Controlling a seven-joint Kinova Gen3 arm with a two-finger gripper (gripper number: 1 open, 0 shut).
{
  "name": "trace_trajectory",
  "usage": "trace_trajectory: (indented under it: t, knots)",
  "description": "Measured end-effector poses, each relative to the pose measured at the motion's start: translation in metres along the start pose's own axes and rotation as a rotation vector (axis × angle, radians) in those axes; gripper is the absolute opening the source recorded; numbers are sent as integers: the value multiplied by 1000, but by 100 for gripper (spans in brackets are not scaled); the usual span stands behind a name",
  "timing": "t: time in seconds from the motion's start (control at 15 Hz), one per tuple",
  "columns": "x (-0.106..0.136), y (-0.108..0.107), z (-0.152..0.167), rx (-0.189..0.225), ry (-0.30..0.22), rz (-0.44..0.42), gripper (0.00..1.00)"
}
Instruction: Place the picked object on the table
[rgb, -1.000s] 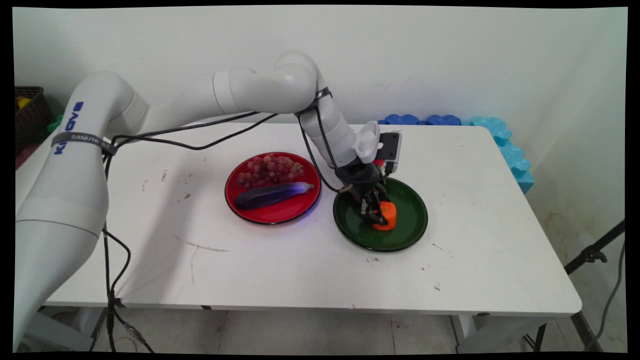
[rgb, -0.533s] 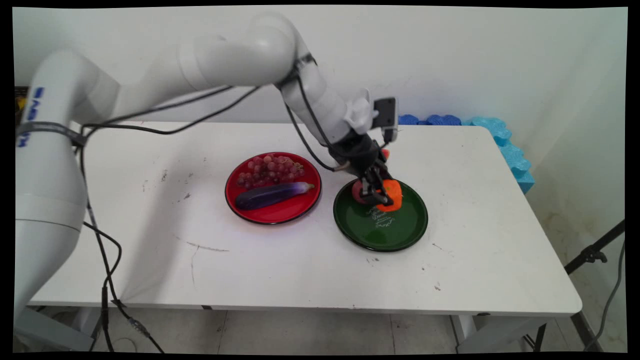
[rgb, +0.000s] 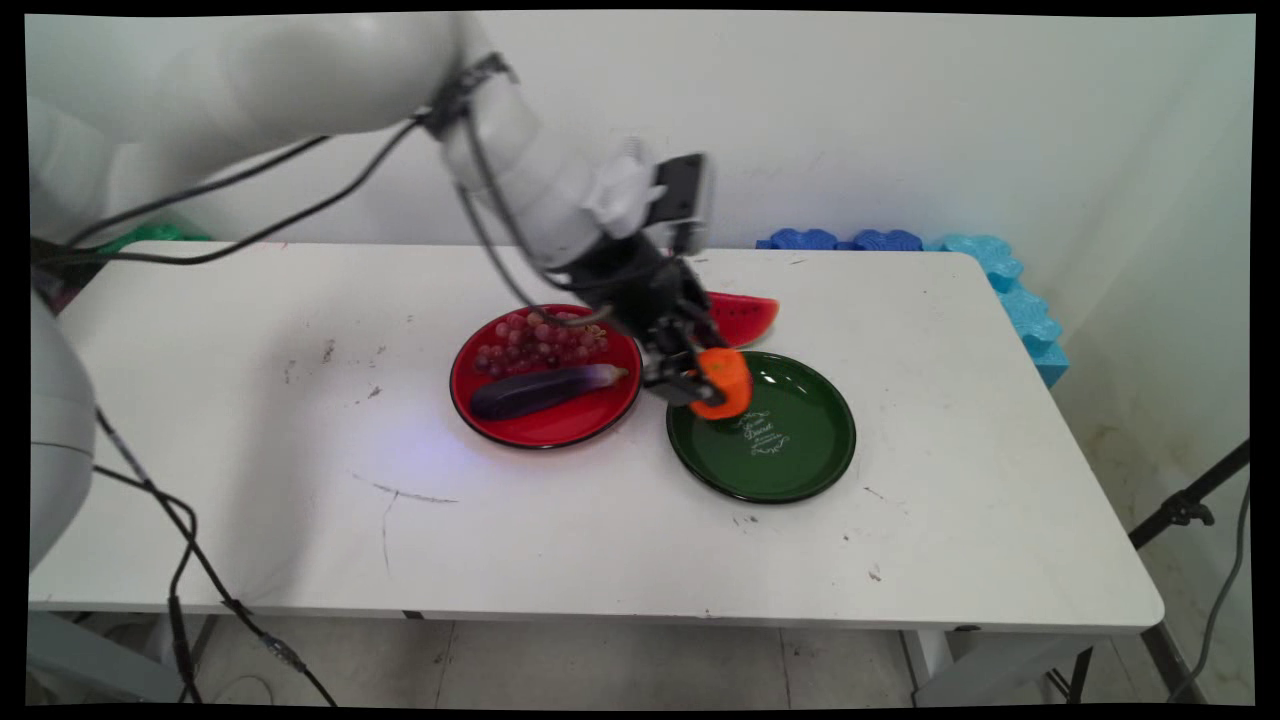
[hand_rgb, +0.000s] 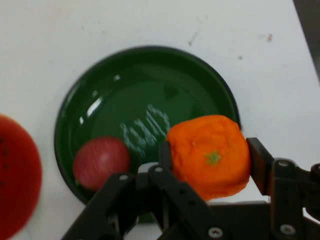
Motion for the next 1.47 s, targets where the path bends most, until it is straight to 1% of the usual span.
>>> trace_trajectory:
  t: [0.13,0.27,0.4,0.6,0.87,1.2,1.47]
  knots:
    - [-16,7,-12,-2,-9,-1,0]
    - [-38,16,-22,-2,-24,-12,0]
    - [-60,24,-23,-4,-41,-28,0]
    - [-87,32,-12,-14,-55,-49,0]
    - [-106,35,12,-30,-56,-75,0]
    - [-120,32,43,-36,-47,-107,0]
    - [-128,31,58,-37,-45,-133,0]
